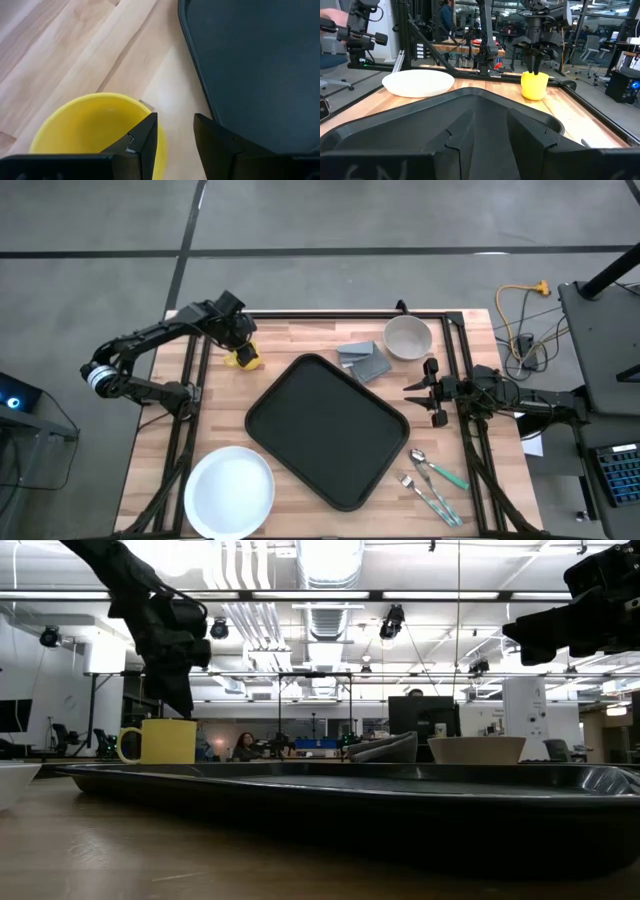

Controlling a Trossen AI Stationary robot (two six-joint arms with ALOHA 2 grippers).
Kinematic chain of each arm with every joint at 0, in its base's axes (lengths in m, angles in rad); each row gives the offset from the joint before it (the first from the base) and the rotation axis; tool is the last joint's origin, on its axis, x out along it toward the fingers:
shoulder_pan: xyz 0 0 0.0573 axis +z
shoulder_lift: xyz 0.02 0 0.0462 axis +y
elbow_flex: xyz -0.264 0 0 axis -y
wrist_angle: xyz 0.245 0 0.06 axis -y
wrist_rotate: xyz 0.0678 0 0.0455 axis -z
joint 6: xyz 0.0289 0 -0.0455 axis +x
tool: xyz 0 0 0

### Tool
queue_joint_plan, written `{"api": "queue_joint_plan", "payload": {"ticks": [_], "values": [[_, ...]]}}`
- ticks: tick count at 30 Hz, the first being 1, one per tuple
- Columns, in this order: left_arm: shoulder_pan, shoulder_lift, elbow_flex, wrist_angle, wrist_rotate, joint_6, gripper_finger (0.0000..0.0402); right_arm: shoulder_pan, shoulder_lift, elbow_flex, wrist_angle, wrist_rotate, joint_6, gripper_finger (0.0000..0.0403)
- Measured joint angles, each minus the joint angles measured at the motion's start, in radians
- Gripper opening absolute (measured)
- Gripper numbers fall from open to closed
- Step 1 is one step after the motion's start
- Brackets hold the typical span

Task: Set up tray
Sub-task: Put the yellow mug on the top left of the black serving tray

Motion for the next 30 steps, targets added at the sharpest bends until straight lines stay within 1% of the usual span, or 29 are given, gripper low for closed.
{"api": "queue_joint_plan", "payload": {"ticks": [2,8,15,22,24,28,30], "values": [[0.0,0.0,-0.007,0.011,-0.007,-0.001,0.0112,0.0,0.0,0.0,0.0,0.0,0.0,0.0107],[0.0,0.0,-0.01,0.016,-0.131,-0.006,0.0112,0.0,0.0,0.0,0.0,0.0,0.0,0.0107],[-0.01,0.0,-0.006,0.016,-0.134,-0.03,0.0112,0.0,0.0,0.0,0.0,0.0,0.0,0.0107],[-0.06,0.0,-0.018,0.022,-0.136,-0.031,0.0112,0.0,0.0,0.0,0.0,0.0,0.0,0.0107],[-0.075,0.0,-0.021,0.027,-0.158,-0.031,0.0112,0.0,0.0,0.0,0.0,0.0,0.0,0.0107],[-0.097,0.0,-0.04,0.042,-0.241,-0.032,0.0112,0.0,0.0,0.0,0.0,0.0,0.0,0.0107],[-0.099,0.0,-0.05,0.057,-0.248,-0.032,0.0112,0.0,0.0,0.0,0.0,0.0,0.0,0.0107]]}}
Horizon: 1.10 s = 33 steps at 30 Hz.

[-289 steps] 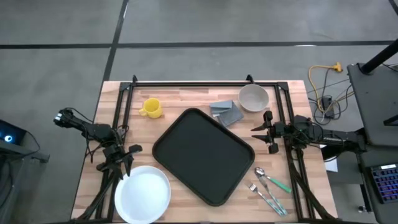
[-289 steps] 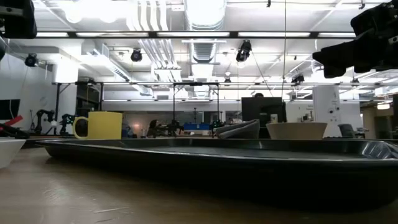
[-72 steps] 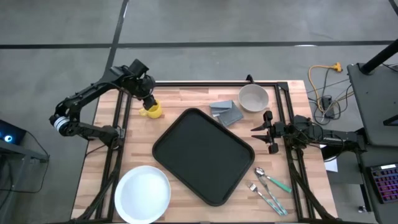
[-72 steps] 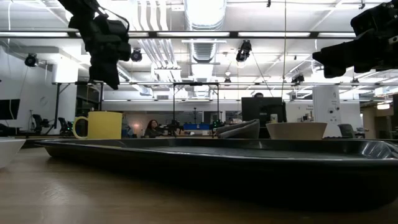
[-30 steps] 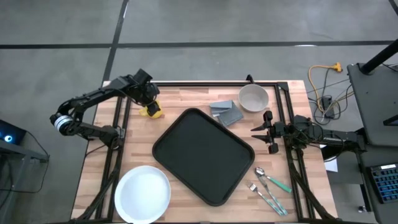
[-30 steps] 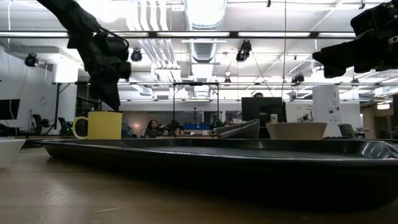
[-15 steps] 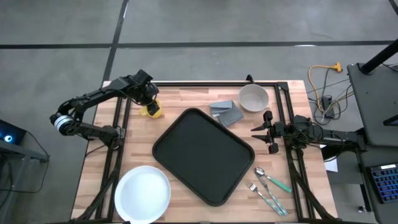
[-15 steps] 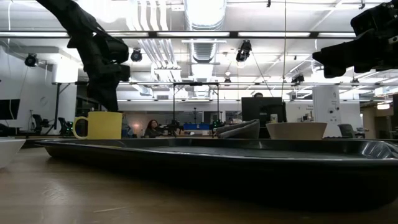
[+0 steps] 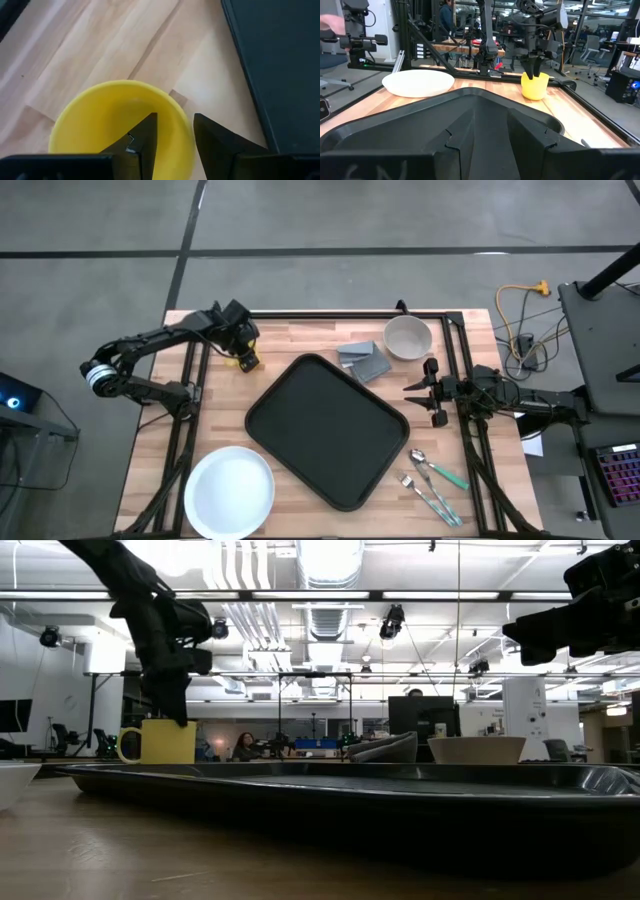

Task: Set up tray
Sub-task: Put the yellow mug on the top left of the black serving tray

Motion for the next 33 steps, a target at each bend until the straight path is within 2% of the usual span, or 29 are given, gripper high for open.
{"api": "queue_joint_plan", "payload": {"ticks": [10,13,17,24,29,33], "values": [[0.0,0.0,-0.054,0.047,-0.011,-0.002,0.0108,0.0,0.0,0.0,0.0,0.0,0.0,0.0107],[0.0,0.0,-0.067,0.045,-0.013,-0.006,0.0078,0.0,0.0,0.0,0.0,0.0,0.0,0.0107],[0.0,0.0,-0.07,0.045,-0.015,0.013,0.0012,0.0,0.0,0.0,0.0,0.0,0.0,0.0107],[-0.013,-0.002,-0.065,0.044,-0.017,0.013,0.0004,0.0,0.0,0.0,0.0,0.0,0.0,0.0107],[-0.069,-0.001,-0.037,0.043,-0.011,0.001,0.0002,0.0,0.0,0.0,0.0,0.0,0.0,0.0107],[-0.136,-0.001,-0.007,0.041,-0.048,-0.031,0.0002,0.0,0.0,0.0,0.0,0.0,0.0,0.0107]]}}
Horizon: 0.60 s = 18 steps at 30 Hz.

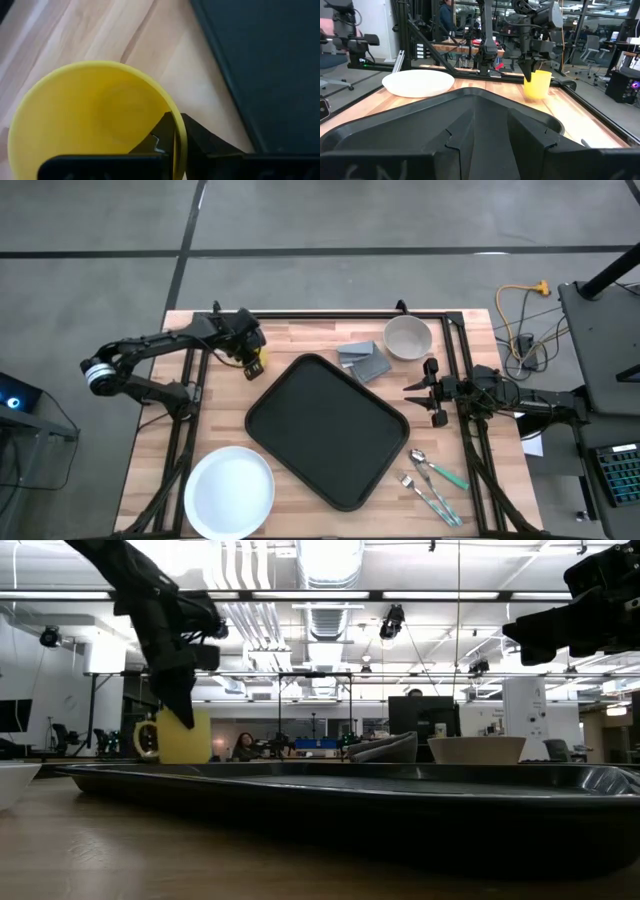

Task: Set up tray
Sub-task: Put the yellow mug on the top left of the black serving tray

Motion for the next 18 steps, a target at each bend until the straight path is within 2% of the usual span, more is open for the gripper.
{"api": "queue_joint_plan", "payload": {"ticks": [11,18], "values": [[-0.134,0.022,0.095,-0.028,-0.022,-0.078,0.0001,0.0,0.0,0.0,0.0,0.0,0.0,0.0107],[-0.223,0.197,0.225,-0.09,-0.047,-0.107,0.0,0.0,0.0,0.0,0.0,0.0,0.0,0.0107]]}}
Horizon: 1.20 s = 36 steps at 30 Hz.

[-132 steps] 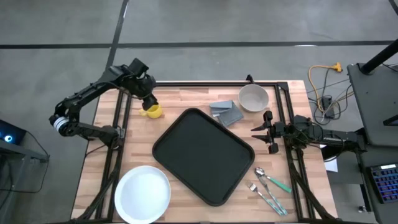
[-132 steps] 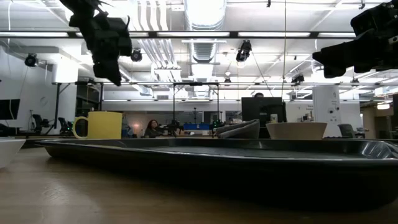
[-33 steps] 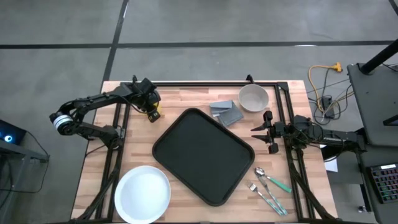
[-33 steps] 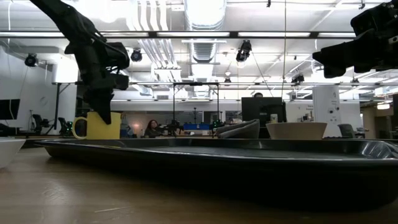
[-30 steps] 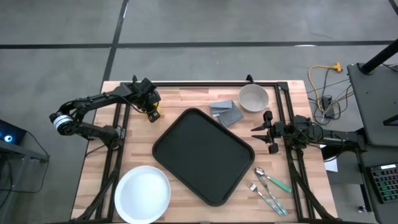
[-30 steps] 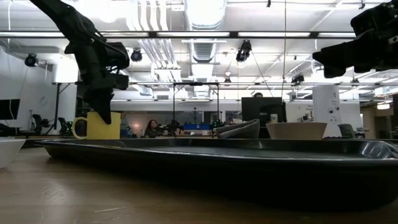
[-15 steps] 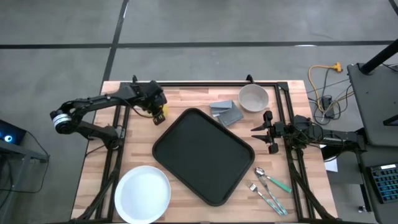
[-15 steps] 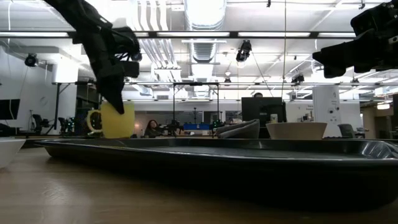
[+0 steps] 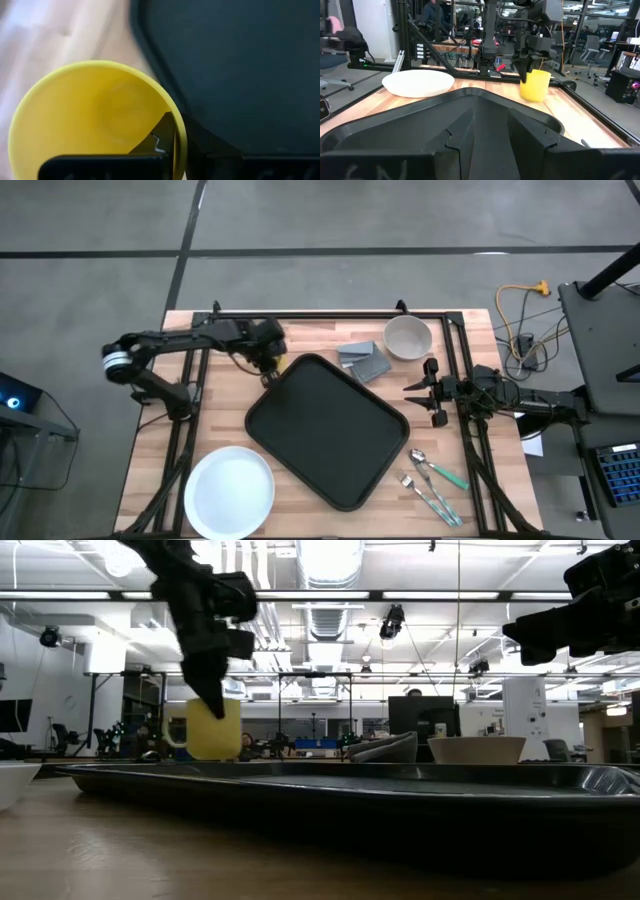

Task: Set up tray
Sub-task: Put the yellow mug on the top left of the black serving tray

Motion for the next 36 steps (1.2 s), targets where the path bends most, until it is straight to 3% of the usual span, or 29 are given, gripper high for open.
{"api": "queue_joint_plan", "payload": {"ticks": [7,14,21,36], "values": [[-0.1,0.218,0.277,-0.157,-0.108,0.0,0.0,0.0,0.0,0.0,0.0,0.0,0.0,0.0107],[-0.152,0.349,0.455,-0.159,-0.116,0.001,0.0,0.0,0.0,0.0,0.0,0.0,0.0,0.0107],[-0.161,0.433,0.49,-0.152,-0.053,0.037,0.0,0.0,0.0,0.0,0.0,0.0,0.0,0.0107],[-0.157,0.436,0.467,-0.083,-0.05,0.046,0.0016,0.0,0.001,0.0,0.0,0.0,0.0,0.0107]]}}
